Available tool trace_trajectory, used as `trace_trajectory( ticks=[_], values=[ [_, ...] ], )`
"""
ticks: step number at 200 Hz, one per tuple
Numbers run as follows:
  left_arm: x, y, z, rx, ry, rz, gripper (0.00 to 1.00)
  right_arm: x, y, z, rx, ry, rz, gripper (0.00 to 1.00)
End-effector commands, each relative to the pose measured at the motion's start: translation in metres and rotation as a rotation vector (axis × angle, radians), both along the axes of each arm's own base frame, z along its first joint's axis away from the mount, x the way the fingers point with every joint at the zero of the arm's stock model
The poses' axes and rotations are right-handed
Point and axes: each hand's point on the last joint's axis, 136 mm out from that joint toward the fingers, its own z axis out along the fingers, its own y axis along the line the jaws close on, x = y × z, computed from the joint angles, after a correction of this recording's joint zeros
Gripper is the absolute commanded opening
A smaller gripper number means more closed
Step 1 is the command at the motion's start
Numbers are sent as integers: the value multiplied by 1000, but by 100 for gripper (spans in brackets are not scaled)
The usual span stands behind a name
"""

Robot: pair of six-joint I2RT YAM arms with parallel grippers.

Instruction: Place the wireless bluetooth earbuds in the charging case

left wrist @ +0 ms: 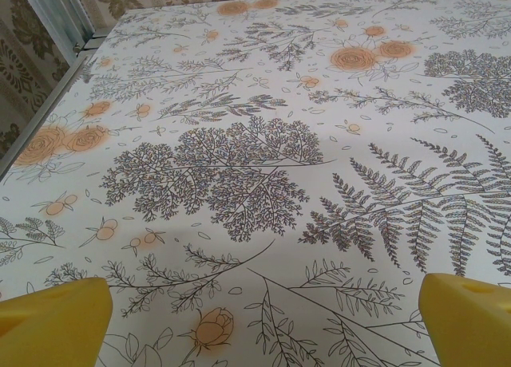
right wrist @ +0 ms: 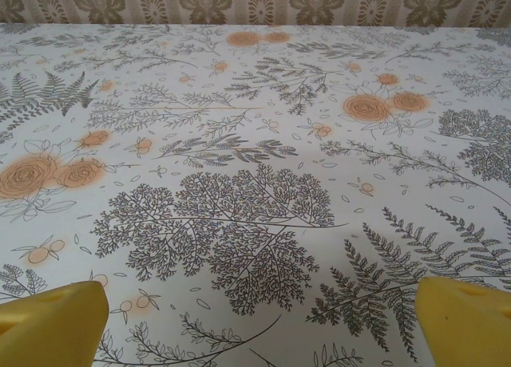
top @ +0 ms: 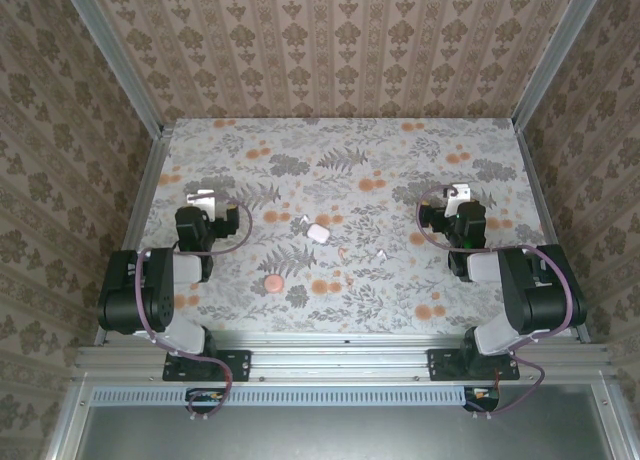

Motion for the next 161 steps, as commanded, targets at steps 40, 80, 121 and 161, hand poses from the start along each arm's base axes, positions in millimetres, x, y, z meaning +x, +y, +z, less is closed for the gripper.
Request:
trace_trajectory(
  ticks=[40, 80, 121, 161],
  values=[
    [5, -1, 8, 6, -20, -9, 100, 4, -3, 4, 12, -8, -25, 100],
    [5, -1, 8, 6, -21, -9, 100, 4, -3, 5, 12, -9, -25, 100],
    [7, 0, 9, -3, -18, -7, 100, 3, -8, 17, 17, -17, -53, 100],
    [4, -4, 31, 8, -23, -22, 99, -9, 6, 59, 34, 58, -35, 100]
  ],
)
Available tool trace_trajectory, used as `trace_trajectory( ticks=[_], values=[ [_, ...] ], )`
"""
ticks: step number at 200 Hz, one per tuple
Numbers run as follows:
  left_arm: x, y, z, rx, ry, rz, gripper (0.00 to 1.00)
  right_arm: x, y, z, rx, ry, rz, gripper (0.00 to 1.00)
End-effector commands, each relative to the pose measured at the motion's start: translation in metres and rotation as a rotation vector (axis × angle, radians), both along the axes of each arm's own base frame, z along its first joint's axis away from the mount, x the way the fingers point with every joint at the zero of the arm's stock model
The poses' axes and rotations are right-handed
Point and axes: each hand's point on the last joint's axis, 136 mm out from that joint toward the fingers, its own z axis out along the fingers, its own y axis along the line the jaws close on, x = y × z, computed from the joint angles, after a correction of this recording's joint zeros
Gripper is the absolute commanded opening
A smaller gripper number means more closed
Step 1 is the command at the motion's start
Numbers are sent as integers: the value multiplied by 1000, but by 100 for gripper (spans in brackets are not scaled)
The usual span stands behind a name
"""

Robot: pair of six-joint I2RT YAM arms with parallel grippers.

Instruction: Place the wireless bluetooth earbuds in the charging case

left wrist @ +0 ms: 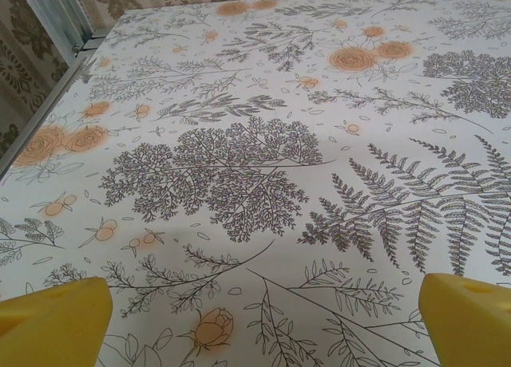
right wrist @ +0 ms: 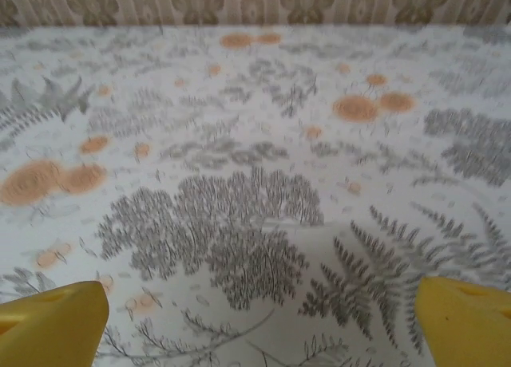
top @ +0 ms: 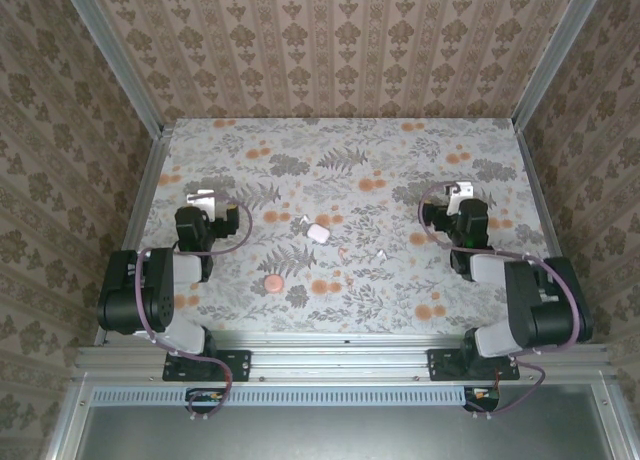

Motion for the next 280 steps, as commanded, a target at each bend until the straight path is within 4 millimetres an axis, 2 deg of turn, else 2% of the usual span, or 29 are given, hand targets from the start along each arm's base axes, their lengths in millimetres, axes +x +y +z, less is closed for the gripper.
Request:
trace_trajectory(
  ticks=[1, 21, 47, 70, 102, 137, 162, 185, 208, 222, 242, 263, 280],
  values=[
    [5, -3, 31, 10, -21, -15, 99, -5, 7, 36, 28, 48, -19, 100],
    [-1, -6, 51, -58, 127, 19, 96, -19, 17, 57, 110, 193, -60, 100],
    [-17, -24, 74, -130, 256, 9, 88, -34, 49, 69, 286, 310, 27, 100],
    [-34, -57, 86, -172, 333, -72, 84, -50, 70, 66, 417, 400, 34, 100],
    [-51, -106, 97, -167, 415, -192, 81, -89, 102, 49, 320, 604, 72, 100],
    [-86, -133, 73, -273, 661, -180, 71, -125, 135, 30, 212, 790, 124, 100],
    [-131, -140, 52, -307, 814, -127, 66, -142, 161, 17, 244, 917, 166, 89],
    [-176, -137, 31, -227, 945, -20, 64, -138, 172, 12, 301, 886, 174, 88],
    [-203, -137, 6, -186, 1037, 72, 63, -128, 181, 18, 370, 816, 186, 88],
    [-212, -137, -8, -162, 1079, 90, 62, -123, 187, 23, 403, 796, 202, 86],
    [-218, -133, -15, -54, 1104, 64, 63, -120, 199, 26, 448, 775, 258, 82],
    [-215, -138, -16, 23, 1104, -41, 64, -116, 211, 30, 480, 751, 321, 79],
    [-208, -150, -20, 46, 1100, -136, 65, -115, 215, 33, 488, 748, 348, 78]
  ],
)
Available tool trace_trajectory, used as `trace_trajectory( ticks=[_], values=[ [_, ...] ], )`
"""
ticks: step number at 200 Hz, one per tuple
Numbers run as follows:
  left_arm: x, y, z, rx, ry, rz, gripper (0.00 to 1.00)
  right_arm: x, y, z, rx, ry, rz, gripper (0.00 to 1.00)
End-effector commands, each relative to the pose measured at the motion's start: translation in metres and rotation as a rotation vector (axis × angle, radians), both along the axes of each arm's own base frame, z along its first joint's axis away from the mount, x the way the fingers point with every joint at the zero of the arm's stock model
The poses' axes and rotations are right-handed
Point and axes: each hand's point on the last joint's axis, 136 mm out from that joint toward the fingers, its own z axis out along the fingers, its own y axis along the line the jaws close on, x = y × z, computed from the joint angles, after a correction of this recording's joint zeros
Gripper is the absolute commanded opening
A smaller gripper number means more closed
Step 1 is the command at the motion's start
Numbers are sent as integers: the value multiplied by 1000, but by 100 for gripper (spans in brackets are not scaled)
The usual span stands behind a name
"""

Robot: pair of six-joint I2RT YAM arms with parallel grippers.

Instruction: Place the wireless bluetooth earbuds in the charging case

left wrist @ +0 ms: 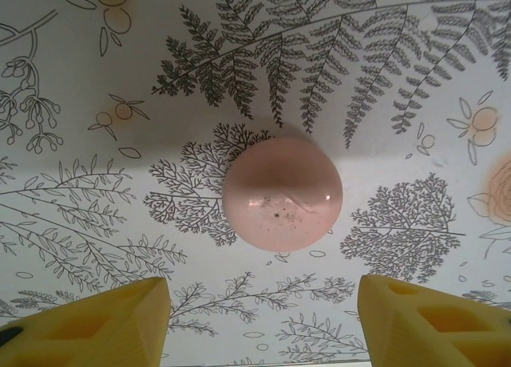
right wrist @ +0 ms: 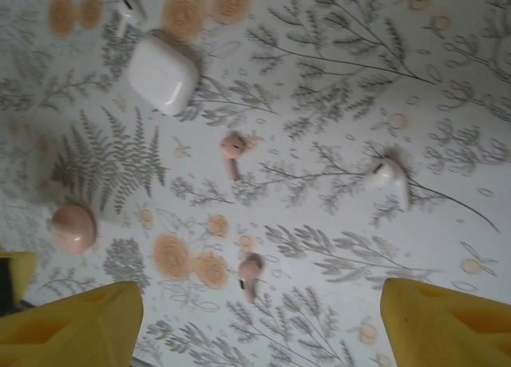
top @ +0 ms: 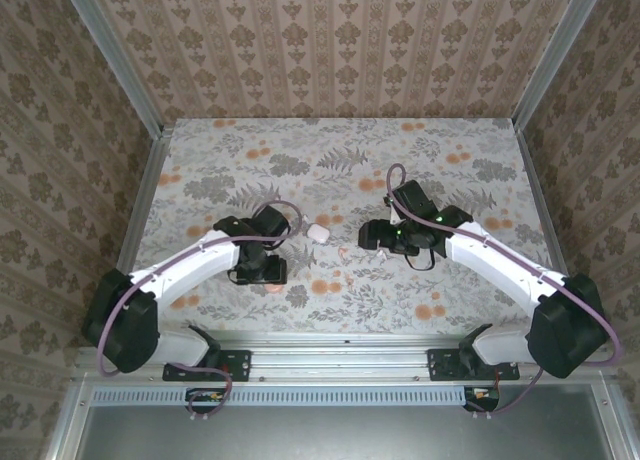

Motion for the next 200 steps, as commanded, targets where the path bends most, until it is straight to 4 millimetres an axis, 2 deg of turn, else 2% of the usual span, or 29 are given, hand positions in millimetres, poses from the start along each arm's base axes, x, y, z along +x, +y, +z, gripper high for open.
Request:
trace_trajectory(
  ticks=[1, 14, 42, 54, 56, 60, 85, 136, 177, 200],
  values=[
    [4, -5, -2, 17, -3, -132, 65, 3, 18, 16, 98, -45, 49, 78],
    [6, -11, -7, 17, 20, -184, 65, 2, 19, 18, 106, -48, 54, 77],
    [3, -7, -18, 70, 79, -248, 67, 0, 18, 21, 114, -59, 48, 78],
    [4, -6, -21, 76, 84, -267, 68, -1, 19, 23, 124, -68, 55, 86],
    [4, -5, -22, 79, 85, -269, 68, -1, 19, 23, 124, -69, 55, 96],
    [5, -5, -22, 80, 85, -269, 69, -2, 20, 24, 128, -72, 58, 100],
    [8, -10, -26, 51, 94, -283, 70, -7, 22, 26, 149, -88, 68, 100],
    [8, -18, -40, 17, 124, -294, 69, -8, 12, 29, 115, -126, 48, 100],
    [6, -13, -55, 50, 165, -293, 60, -9, 9, 29, 116, -138, 39, 100],
    [4, -12, -59, 53, 180, -289, 47, -10, 5, 30, 106, -160, 33, 100]
  ],
)
